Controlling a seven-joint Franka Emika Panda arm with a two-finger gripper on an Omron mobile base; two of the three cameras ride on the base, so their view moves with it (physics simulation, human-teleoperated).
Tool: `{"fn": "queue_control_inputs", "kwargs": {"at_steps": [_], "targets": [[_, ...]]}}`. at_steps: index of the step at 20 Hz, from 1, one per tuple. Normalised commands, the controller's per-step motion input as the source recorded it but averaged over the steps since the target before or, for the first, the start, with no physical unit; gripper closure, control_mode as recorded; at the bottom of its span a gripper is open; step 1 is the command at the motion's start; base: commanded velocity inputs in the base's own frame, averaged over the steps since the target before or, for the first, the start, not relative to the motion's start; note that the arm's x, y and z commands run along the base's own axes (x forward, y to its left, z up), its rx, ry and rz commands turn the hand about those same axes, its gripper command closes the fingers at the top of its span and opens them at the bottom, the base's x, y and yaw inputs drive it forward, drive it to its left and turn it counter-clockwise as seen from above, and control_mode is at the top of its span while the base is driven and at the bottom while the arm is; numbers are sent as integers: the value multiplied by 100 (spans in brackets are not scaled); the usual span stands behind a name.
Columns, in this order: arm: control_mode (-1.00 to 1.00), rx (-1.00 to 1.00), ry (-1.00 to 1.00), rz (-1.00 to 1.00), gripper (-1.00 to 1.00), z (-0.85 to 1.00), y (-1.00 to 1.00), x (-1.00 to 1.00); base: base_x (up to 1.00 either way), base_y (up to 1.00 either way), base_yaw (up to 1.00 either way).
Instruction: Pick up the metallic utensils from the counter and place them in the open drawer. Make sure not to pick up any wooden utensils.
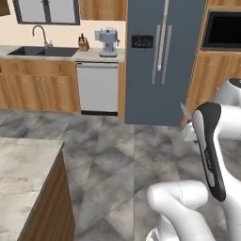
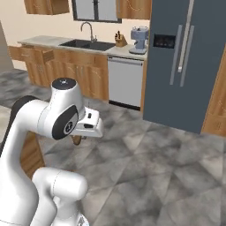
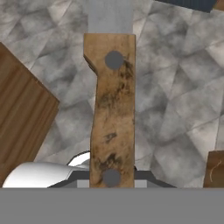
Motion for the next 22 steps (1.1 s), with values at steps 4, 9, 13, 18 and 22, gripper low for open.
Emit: {"fn": "queue_control_inputs", "kwargs": {"at_steps": [4, 9, 13, 18, 22], "targets": [[100, 0, 0, 0, 100, 0, 0, 0, 39, -25, 21], [100, 0, 0, 0, 100, 0, 0, 0, 42, -31, 20], [100, 0, 0, 0, 100, 0, 0, 0, 54, -42, 22], [100, 0, 0, 0, 100, 0, 0, 0, 55, -48, 24], [100, 0, 0, 0, 100, 0, 0, 0, 65, -59, 34]]}}
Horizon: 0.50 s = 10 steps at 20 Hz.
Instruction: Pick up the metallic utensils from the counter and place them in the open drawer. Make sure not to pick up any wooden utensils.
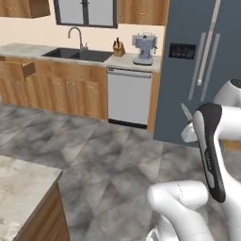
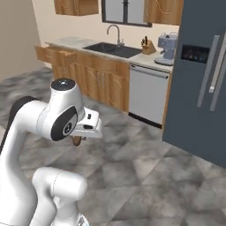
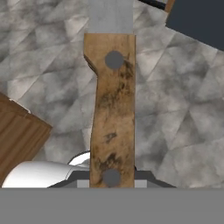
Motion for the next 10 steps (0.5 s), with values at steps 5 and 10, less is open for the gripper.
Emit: {"fn": "queue_control_inputs", "kwargs": {"at_steps": [5, 10], "targets": [[100, 0, 0, 0, 100, 0, 0, 0, 66, -62, 31], [100, 0, 0, 0, 100, 0, 0, 0, 63, -60, 31]]}}
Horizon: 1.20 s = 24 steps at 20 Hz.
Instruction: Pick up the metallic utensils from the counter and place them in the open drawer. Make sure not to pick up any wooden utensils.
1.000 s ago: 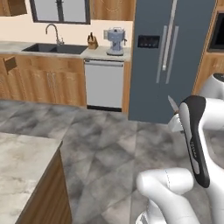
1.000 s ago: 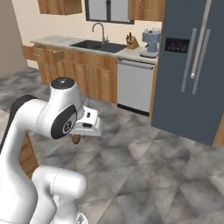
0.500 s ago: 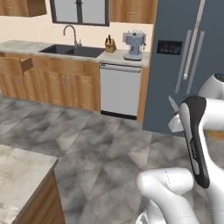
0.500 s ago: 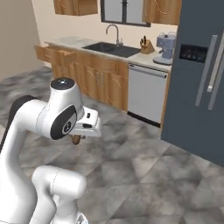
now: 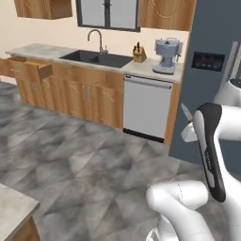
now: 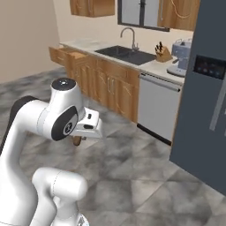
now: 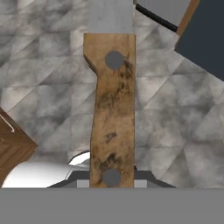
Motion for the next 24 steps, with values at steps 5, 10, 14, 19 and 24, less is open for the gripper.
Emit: {"fn": "queue_control_inputs", "kwargs": {"at_steps": [5, 10, 14, 19, 24], "targets": [[100, 0, 0, 0, 100, 0, 0, 0, 51, -51, 33], [100, 0, 0, 0, 100, 0, 0, 0, 53, -57, 41], [100, 0, 0, 0, 100, 0, 0, 0, 38, -47, 48], [100, 0, 0, 0, 100, 0, 0, 0, 56, -22, 45], [100, 0, 0, 0, 100, 0, 0, 0, 99, -39, 46]]}}
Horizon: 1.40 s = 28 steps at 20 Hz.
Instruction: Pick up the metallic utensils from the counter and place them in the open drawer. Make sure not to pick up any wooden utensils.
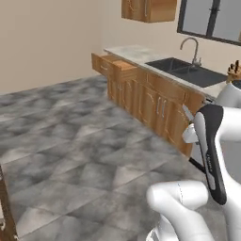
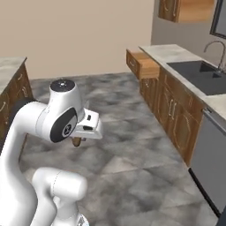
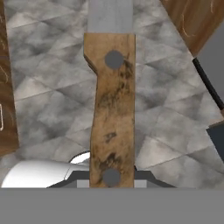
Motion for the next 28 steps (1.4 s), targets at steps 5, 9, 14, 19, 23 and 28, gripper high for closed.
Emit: {"fn": "queue_control_inputs", "kwargs": {"at_steps": [5, 9, 14, 19, 23, 28], "targets": [[100, 0, 0, 0, 100, 0, 0, 0, 100, -86, 41], [100, 0, 0, 0, 100, 0, 0, 0, 100, -100, 34], [100, 0, 0, 0, 100, 0, 0, 0, 100, -85, 28], [100, 0, 0, 0, 100, 0, 0, 0, 100, -80, 20], [100, 0, 0, 0, 100, 0, 0, 0, 100, -67, 6], [100, 0, 0, 0, 100, 0, 0, 0, 100, -12, 0]]}}
